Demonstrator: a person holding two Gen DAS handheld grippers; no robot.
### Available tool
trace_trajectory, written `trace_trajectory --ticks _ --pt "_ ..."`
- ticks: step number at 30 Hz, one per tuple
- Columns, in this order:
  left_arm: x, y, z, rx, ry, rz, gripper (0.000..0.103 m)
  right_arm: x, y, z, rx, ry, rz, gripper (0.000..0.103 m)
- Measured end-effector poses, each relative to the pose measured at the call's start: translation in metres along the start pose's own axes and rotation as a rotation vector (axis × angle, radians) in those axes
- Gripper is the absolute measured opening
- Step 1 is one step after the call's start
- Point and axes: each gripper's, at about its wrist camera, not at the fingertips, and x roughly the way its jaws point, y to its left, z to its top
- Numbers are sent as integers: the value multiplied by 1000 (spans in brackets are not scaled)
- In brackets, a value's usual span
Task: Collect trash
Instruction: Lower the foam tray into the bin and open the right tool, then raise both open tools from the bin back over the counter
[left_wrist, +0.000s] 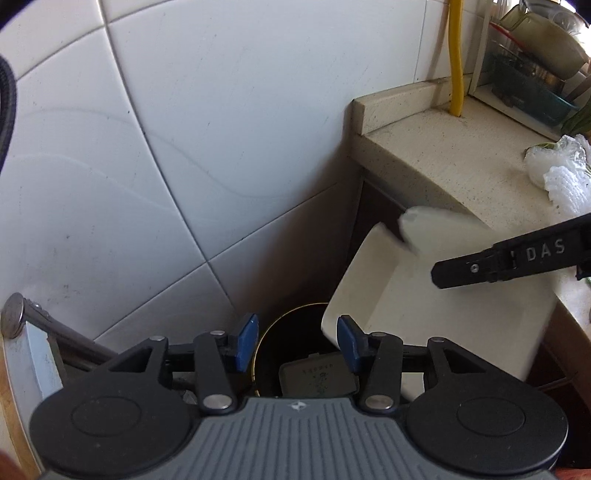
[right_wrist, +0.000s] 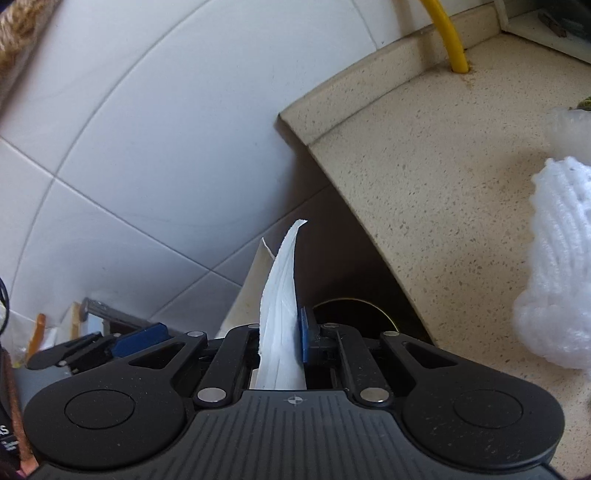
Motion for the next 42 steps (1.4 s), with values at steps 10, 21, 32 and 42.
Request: trace_trajectory --ticks 10,21,32,42 --pt "-5 7 -5 3 -2 -6 46 23 7 -2 -19 48 -47 38" --pt "-11 0 2 62 -30 -26 47 10 13 -3 -27 19 -50 39" --pt "-16 -14 8 107 -61 -28 53 -15 16 -12 -42 -36 -84 44" --pt "-28 -31 10 116 -83 -26 55 -33 13 -22 -49 -52 -87 50"
